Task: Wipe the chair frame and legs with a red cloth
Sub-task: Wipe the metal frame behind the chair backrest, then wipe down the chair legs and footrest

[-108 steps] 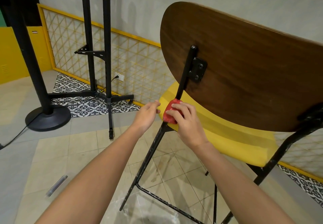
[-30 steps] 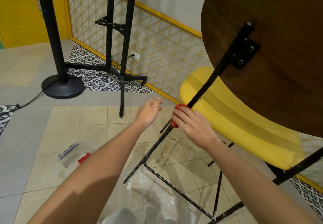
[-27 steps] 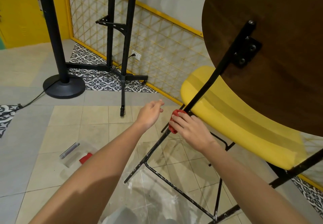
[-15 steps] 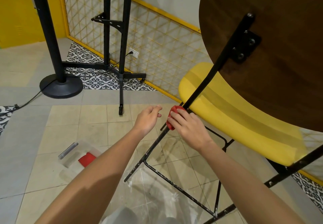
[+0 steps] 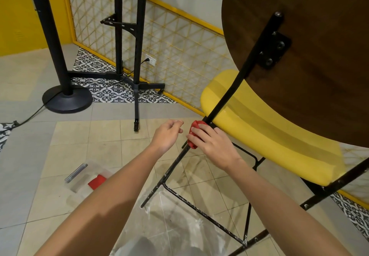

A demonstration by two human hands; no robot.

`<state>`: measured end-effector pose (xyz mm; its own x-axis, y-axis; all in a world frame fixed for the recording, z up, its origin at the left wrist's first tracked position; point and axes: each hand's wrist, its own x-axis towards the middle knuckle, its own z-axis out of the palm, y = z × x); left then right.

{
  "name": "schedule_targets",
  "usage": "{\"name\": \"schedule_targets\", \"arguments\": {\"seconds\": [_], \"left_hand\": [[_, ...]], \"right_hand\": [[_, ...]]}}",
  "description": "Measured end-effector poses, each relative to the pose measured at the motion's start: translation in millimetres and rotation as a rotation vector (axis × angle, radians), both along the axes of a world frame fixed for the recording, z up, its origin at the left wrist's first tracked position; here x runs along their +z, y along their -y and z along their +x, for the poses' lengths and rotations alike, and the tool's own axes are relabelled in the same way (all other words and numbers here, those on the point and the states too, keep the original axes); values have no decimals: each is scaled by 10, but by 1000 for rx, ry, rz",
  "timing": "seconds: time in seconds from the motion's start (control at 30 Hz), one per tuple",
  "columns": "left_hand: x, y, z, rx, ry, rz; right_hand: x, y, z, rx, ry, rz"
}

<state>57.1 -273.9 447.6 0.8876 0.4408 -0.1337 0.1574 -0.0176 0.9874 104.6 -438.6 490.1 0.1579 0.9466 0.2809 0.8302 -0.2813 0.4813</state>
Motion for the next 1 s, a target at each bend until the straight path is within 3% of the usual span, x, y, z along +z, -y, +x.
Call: {"name": "schedule_targets", "arguments": {"seconds": [0.17,0.33,0.53,0.67,0.8,0.87,1.0], "left_hand": [[-19,75,-53,-35,-16,7],[-110,33,-195,-44,-100,-5],[-120,106,-393,-44,-196,-218],[-161,157,-491,-84,-109,-578],[-206,220,-520,-131,-15,-719],[-180,270,-523,-102,39,-793],[-81,345,-514,39,115,-824]], "right_hand": [[-153,-32,10,-31,-105,8],[-296,-33,-70,-92,-438,135],[-270,-196,-353,-271,-1079,599],[-302,-329,-476,-404,-1465,801],[-262,-425,-583,-529,-1939,1087],[-290,-465,-575,-636,-1933,1113],[-337,-415,-539,-814,-1631,976]]}}
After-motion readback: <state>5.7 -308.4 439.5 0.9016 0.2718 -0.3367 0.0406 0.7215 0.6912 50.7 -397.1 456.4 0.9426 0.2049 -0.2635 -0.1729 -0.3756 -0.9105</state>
